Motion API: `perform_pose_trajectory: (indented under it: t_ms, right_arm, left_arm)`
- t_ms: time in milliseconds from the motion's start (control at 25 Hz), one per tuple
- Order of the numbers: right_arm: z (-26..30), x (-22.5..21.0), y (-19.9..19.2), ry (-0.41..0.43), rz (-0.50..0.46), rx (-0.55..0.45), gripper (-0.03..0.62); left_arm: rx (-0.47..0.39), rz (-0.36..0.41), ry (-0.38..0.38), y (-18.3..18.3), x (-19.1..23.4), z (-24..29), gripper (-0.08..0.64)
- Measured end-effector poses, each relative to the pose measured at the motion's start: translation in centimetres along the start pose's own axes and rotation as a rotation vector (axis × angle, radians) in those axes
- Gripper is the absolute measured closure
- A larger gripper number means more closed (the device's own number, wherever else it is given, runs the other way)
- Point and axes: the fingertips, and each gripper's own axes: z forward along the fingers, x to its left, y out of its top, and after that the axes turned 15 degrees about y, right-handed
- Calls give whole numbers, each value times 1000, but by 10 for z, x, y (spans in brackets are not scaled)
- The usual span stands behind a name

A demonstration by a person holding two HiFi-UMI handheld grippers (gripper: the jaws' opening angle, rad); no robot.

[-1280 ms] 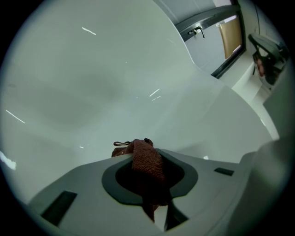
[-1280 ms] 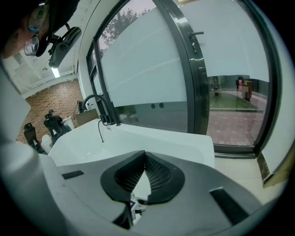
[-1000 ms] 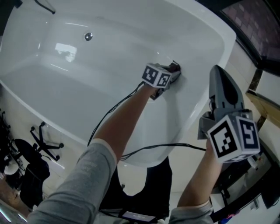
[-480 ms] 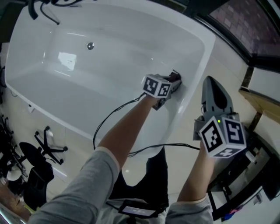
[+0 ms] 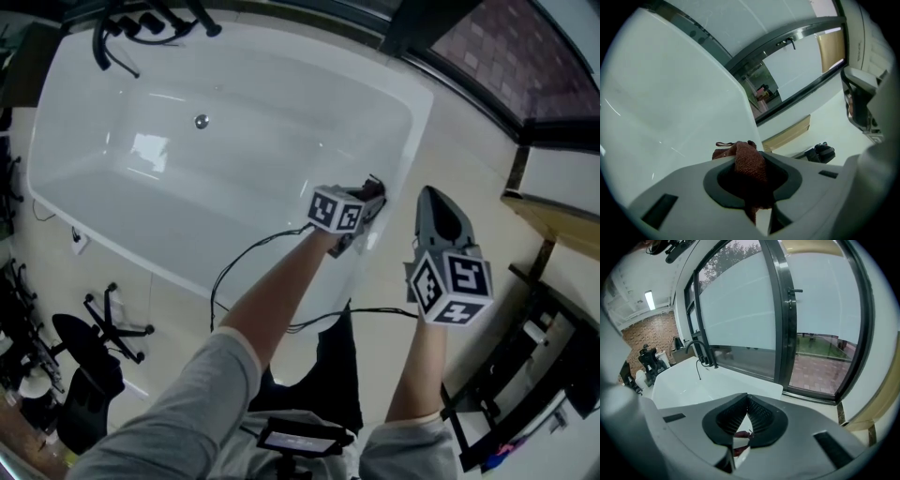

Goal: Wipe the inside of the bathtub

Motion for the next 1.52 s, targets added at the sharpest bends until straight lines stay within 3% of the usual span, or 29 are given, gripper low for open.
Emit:
perform_pose_trajectory:
  t_ms: [120, 320, 640, 840, 1160, 1520]
  right_arm:
    - [-9, 2, -6, -17, -20, 30, 586]
    - [-27, 19, -7, -6, -36, 50, 586]
    - [-65, 60, 5, 16, -23, 26, 586]
    - [-93, 102, -2, 34, 21, 27, 586]
    - [-146, 169, -7, -18, 55, -22, 586]
    - [-185, 224, -31, -20, 162, -66, 586]
  left_arm:
    - [9, 113, 41, -10, -10, -18, 466]
    - [-71, 353, 123, -3, -19, -67, 466]
    - [-160, 570, 202, 29, -40, -182, 465]
    - [-228, 633, 217, 34, -52, -269, 465]
    - [-351, 692, 237, 38, -52, -415, 465]
    - [-401, 726, 266, 18, -65, -504, 465]
